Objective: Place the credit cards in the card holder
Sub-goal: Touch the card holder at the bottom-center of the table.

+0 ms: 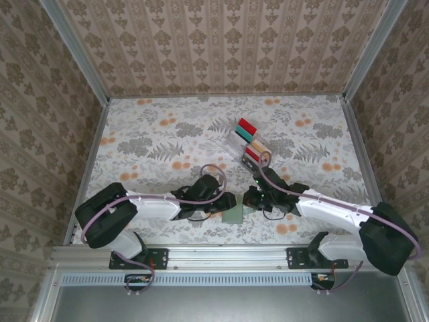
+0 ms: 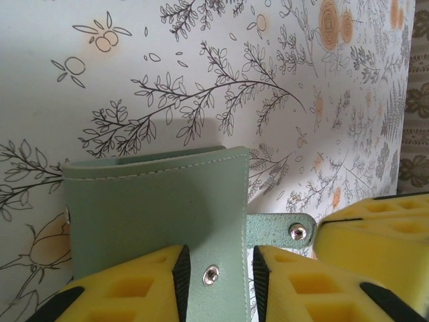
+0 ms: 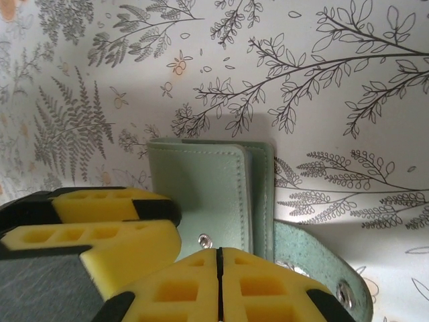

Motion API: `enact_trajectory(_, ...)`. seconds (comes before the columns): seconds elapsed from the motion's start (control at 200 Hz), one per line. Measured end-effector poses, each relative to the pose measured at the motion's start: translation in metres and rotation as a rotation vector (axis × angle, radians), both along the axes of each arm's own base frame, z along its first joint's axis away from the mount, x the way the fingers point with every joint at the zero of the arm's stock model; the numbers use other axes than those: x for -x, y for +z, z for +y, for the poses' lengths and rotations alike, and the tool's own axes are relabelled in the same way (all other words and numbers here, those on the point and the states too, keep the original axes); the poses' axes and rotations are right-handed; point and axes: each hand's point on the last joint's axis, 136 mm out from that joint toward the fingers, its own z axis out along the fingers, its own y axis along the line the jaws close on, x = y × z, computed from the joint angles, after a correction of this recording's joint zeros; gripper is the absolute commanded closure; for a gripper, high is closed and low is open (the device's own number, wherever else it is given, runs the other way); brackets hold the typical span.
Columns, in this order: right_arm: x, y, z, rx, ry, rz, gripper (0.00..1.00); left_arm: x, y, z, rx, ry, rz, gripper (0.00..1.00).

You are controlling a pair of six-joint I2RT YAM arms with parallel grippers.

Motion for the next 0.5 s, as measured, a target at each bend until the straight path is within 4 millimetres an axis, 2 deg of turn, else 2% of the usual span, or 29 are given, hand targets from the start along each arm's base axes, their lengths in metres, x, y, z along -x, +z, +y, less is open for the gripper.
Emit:
enact_trajectory(0.34,-0.003,-0.025,0.015,-0.005,0.021,0.069,0.92,0.0,-0.001,0.001,-0.002,0.0,0.001,0.71)
enact_trajectory(0.42,-0.004,-0.034,0.015,0.016,0.019,0.091,0.93,0.0,0.0,0.001,-0.002,0.001,0.001,0.69)
enact_trajectory(0.5,-0.006,-0.034,0.015,0.02,0.017,0.089,0.93,0.001,0.003,0.002,-0.001,0.003,-0.004,0.64)
